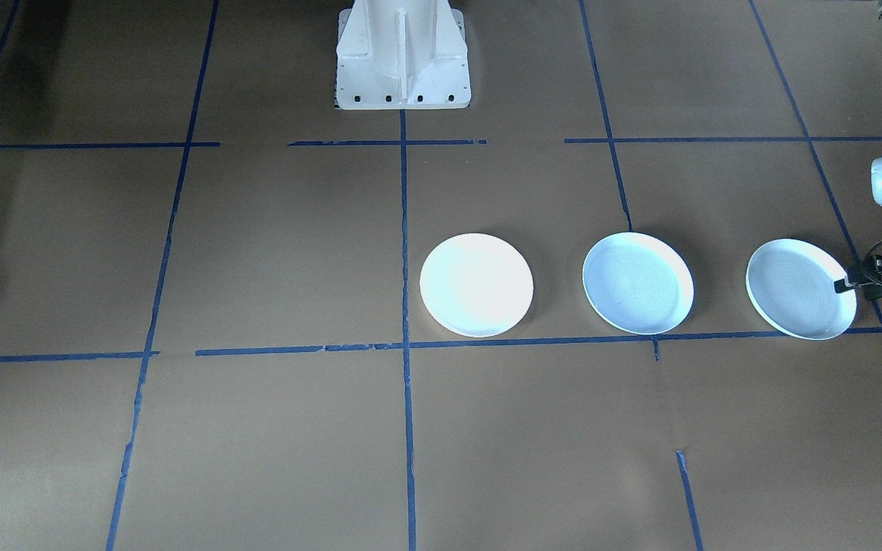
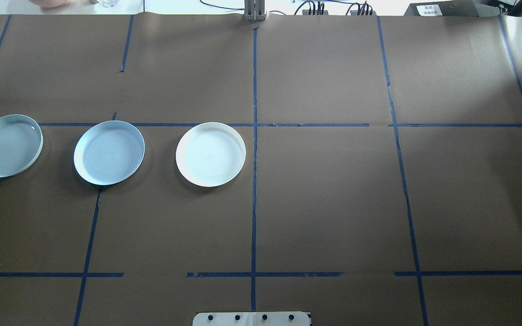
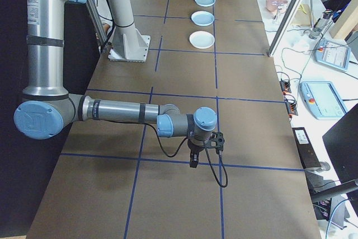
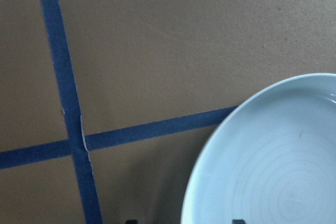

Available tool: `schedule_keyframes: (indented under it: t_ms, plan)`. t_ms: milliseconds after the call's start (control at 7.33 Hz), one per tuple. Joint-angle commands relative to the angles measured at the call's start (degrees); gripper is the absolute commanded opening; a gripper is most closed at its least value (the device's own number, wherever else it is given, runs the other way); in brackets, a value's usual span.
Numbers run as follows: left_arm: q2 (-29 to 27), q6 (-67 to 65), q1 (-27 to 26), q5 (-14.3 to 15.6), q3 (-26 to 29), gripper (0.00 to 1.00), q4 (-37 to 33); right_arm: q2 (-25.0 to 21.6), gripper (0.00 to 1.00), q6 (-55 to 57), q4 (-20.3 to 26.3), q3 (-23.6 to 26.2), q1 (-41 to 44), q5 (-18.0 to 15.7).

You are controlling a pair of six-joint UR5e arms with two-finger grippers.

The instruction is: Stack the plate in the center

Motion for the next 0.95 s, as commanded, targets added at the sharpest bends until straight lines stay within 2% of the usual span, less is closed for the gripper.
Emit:
schedule_keyframes:
  t_ms: [0, 136, 545, 818]
  plan:
    - [0.00, -0.09, 0.16, -0.06, 0.01, 0.01, 0.07, 0.00, 1.00, 0.00, 0.00, 0.06, 0.00, 0.00]
    - [0.17, 0.00, 0.16, -0.75, -0.25, 0.00, 0.33, 0.00, 1.00, 0.00, 0.00, 0.06, 0.00, 0.00]
    - [0.35, -0.17, -2.29, -8.82, -2.43, 0.00, 0.33, 0.00, 1.00, 0.00, 0.00, -0.03, 0.00, 0.00]
    - [-0.08, -6.45, -1.52, -9.81, -5.60, 0.00, 0.33, 0.00, 1.00, 0.00, 0.00, 0.06, 0.00, 0.00]
